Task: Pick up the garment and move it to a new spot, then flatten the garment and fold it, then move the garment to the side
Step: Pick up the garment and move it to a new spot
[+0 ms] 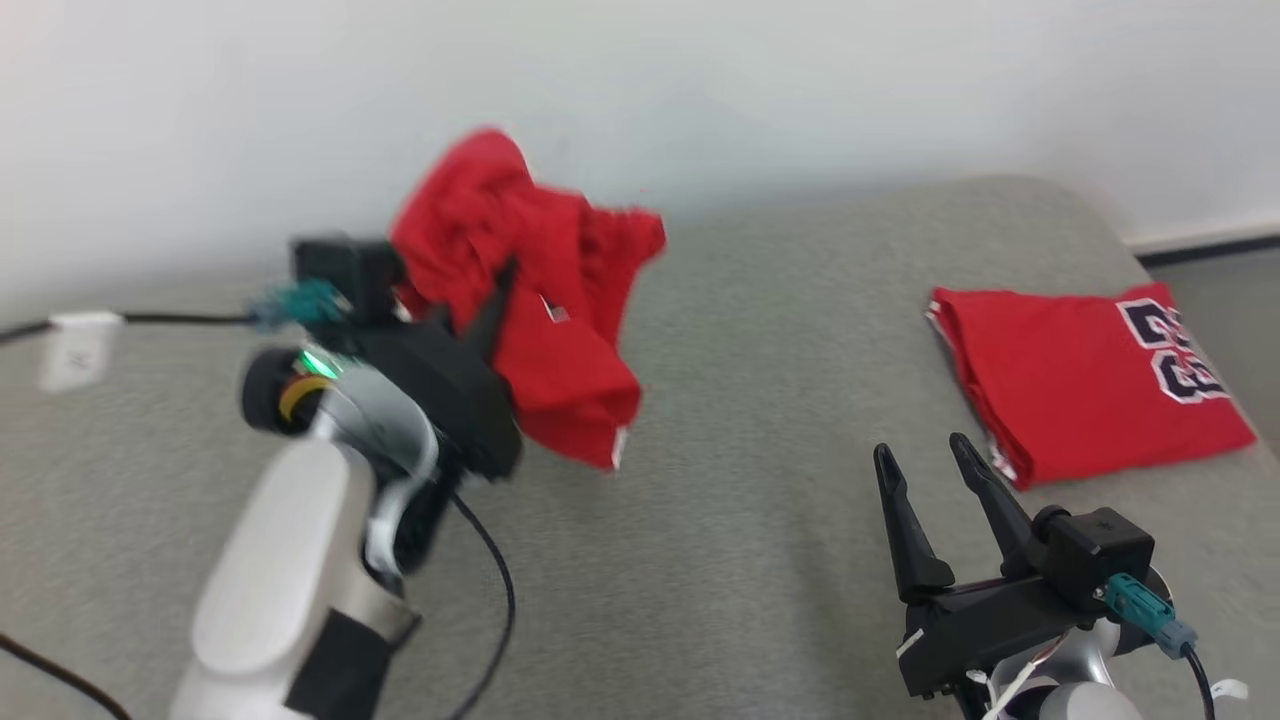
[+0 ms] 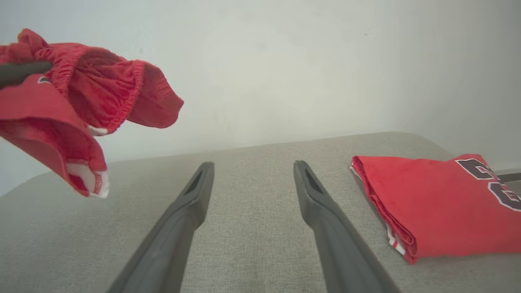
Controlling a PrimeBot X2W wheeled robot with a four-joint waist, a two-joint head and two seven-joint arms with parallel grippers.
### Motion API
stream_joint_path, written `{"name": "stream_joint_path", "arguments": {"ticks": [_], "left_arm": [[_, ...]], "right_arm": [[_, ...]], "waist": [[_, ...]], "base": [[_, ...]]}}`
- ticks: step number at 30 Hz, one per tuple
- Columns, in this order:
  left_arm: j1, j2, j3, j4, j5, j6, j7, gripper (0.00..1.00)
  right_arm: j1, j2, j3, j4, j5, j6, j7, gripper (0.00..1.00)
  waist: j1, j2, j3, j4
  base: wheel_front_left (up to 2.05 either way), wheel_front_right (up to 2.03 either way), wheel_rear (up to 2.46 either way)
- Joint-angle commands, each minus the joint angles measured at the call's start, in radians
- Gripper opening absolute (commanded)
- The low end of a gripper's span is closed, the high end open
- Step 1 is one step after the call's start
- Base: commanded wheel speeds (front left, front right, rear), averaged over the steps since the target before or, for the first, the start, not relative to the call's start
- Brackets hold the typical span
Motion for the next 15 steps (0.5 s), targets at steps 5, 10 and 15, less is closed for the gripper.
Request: {"name": "stream_joint_path", "arguments": {"ticks": [5, 10, 15], "left_arm": [[0.085, -0.039, -0.053, 0.085, -0.010, -0.010, -0.045, 0.00], [0.113, -0.055, -0.097, 0.194, -0.005, -0.015, -0.075, 0.00], [0.100, -0.063, -0.132, 0.257, 0.001, -0.019, -0.112, 1.00]], "right_arm": [[-0.005, 0.002, 0.012, -0.003, 0.021, 0.001, -0.010, 1.00], [-0.013, 0.002, 0.020, 0.005, 0.033, 0.001, -0.020, 1.00], [-0.014, 0.001, 0.008, 0.020, 0.026, 0.001, -0.018, 1.00]], "waist": [[0.0000, 0.0000, 0.089, -0.158], [0.0000, 0.0000, 0.110, -0.163], [0.0000, 0.0000, 0.102, -0.120]], "base": [[0.00, 0.00, 0.00], [0.00, 0.00, 0.00], [0.00, 0.00, 0.00]]}}
